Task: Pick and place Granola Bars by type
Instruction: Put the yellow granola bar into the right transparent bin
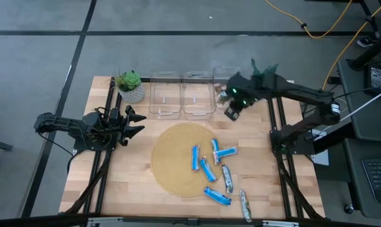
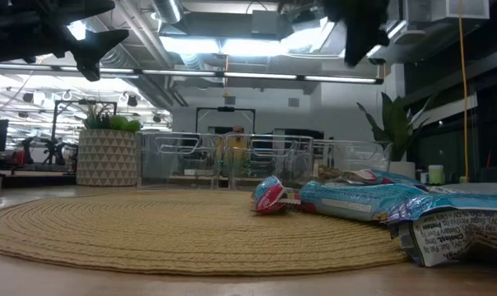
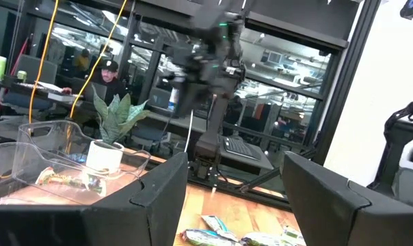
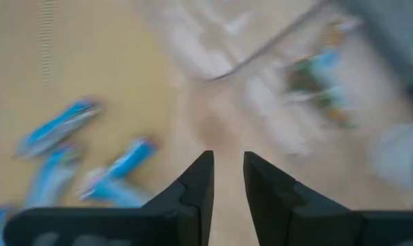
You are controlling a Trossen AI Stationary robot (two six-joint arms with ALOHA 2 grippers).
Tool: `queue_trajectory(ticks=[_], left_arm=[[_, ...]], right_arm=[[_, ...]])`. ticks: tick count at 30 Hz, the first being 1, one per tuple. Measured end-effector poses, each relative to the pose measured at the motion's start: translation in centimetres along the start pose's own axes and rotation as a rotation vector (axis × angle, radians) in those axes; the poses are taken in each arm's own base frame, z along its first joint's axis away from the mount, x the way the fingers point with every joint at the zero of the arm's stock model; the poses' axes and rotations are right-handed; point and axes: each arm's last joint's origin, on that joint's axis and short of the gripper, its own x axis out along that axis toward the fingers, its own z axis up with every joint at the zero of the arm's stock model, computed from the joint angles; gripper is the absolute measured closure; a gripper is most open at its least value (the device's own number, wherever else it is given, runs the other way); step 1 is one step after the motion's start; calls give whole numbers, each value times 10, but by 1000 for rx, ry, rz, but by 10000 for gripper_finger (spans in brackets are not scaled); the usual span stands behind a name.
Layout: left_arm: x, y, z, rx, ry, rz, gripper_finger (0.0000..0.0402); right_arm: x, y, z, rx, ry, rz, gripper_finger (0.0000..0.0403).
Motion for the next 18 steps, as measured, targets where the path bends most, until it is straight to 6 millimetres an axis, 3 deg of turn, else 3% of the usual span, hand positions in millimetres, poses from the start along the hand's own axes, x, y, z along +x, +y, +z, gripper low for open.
queue_trajectory(ticks=[9, 18], left_arm=[[0, 0, 0, 0, 0, 0, 176], [0, 0, 0, 0, 0, 0, 176]], right_arm=[[-36, 75, -64, 68, 46, 207, 319], [-34, 147, -124, 189, 122, 263, 319]])
